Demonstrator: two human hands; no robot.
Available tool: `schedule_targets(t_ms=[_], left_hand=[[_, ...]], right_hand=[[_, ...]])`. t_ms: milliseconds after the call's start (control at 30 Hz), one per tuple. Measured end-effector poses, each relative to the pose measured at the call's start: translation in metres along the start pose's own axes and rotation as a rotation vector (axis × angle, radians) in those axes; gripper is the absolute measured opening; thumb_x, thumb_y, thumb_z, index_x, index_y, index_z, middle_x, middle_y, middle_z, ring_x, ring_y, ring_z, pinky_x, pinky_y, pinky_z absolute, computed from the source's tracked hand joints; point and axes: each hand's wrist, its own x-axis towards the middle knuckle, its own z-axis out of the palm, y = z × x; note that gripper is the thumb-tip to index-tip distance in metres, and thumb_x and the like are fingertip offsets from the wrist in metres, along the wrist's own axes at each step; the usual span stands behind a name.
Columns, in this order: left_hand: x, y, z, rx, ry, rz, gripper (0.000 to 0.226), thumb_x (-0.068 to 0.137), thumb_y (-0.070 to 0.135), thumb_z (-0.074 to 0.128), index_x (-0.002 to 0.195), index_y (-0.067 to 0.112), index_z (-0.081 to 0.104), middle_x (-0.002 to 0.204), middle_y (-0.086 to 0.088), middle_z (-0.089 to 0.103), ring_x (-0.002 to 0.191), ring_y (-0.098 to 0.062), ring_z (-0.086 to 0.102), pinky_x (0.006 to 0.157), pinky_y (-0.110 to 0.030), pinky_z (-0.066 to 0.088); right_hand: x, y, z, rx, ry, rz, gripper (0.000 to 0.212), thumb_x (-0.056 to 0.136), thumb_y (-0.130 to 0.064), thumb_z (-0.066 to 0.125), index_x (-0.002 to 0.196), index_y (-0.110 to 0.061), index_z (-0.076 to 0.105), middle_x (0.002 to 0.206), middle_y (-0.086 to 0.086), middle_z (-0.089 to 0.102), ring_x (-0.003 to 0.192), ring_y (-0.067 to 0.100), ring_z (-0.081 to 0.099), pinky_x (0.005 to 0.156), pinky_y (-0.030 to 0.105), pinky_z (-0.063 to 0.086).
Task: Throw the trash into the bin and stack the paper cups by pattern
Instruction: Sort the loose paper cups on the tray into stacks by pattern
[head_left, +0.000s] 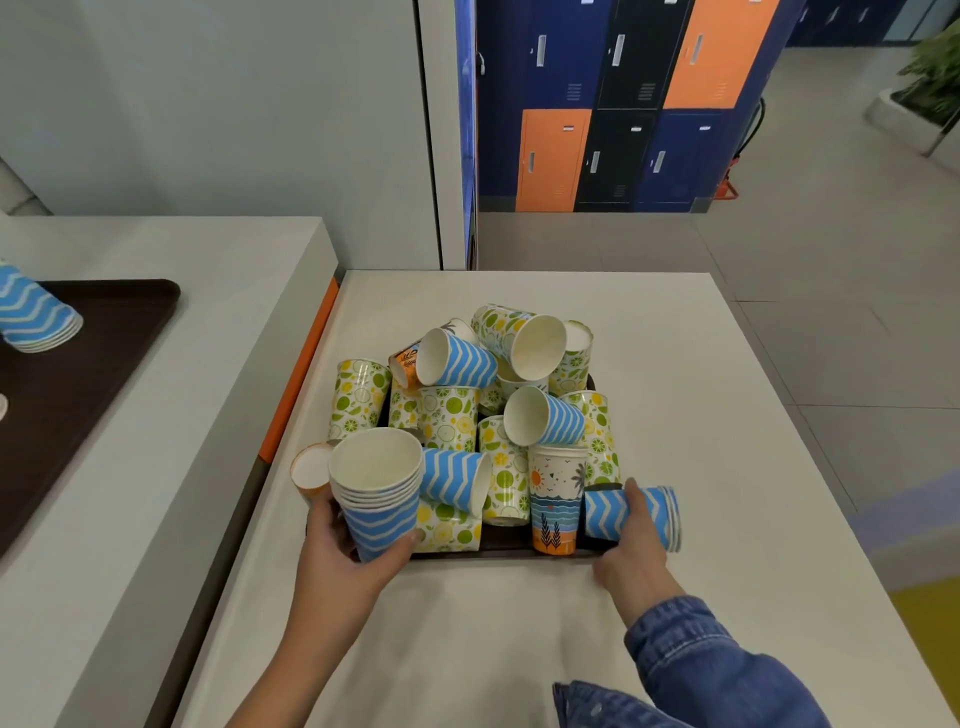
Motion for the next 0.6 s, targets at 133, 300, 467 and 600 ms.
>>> schedule_targets(t_ms=[133, 300, 467, 600], left_hand=[[0.001, -0.003, 0.000, 0.023, -0.040, -0.024, 0.089, 0.063, 0.006, 0.085, 0.135, 0.031, 0.039, 0.129, 0.007, 0.056, 0.119, -0.014, 0.056, 0.100, -0.043, 0.047], [0.001, 0.005, 0.004, 0.074, -0.091, -0.040, 0.082, 0.060, 0.024, 0.085, 0.124, 0.047, 0.039, 0.128, 0.014, 0.054, 0.117, -0.004, 0.054, 0.097, -0.031, 0.048], [0.000, 0.017, 0.017, 0.122, -0.172, 0.037, 0.077, 0.069, 0.013, 0.081, 0.123, 0.046, 0.038, 0.122, 0.027, 0.053, 0.112, 0.011, 0.051, 0.083, -0.004, 0.045], [0.002, 0.031, 0.025, 0.134, -0.182, 0.103, 0.073, 0.072, 0.004, 0.078, 0.116, 0.048, 0.040, 0.110, 0.033, 0.058, 0.105, 0.015, 0.054, 0.079, -0.003, 0.044]], right_hand=[[-0.021, -0.008, -0.012, -0.121, -0.037, -0.154, 0.047, 0.072, -0.047, 0.076, 0.102, -0.016, 0.057, 0.096, -0.001, 0.065, 0.084, 0.014, 0.063, 0.078, 0.032, 0.053], [-0.074, -0.034, -0.014, -0.193, -0.187, -0.426, 0.031, 0.079, -0.020, 0.075, 0.105, -0.018, 0.058, 0.107, 0.002, 0.066, 0.086, 0.009, 0.065, 0.076, 0.029, 0.051], [-0.135, -0.054, 0.019, -0.372, -0.679, -0.710, 0.068, 0.061, -0.028, 0.084, 0.121, -0.010, 0.057, 0.114, 0.008, 0.069, 0.100, 0.017, 0.068, 0.081, 0.031, 0.056], [-0.174, -0.043, 0.048, -0.533, -0.909, -0.797, 0.072, 0.060, -0.020, 0.087, 0.123, -0.008, 0.054, 0.113, 0.005, 0.069, 0.102, 0.016, 0.068, 0.081, 0.029, 0.056]])
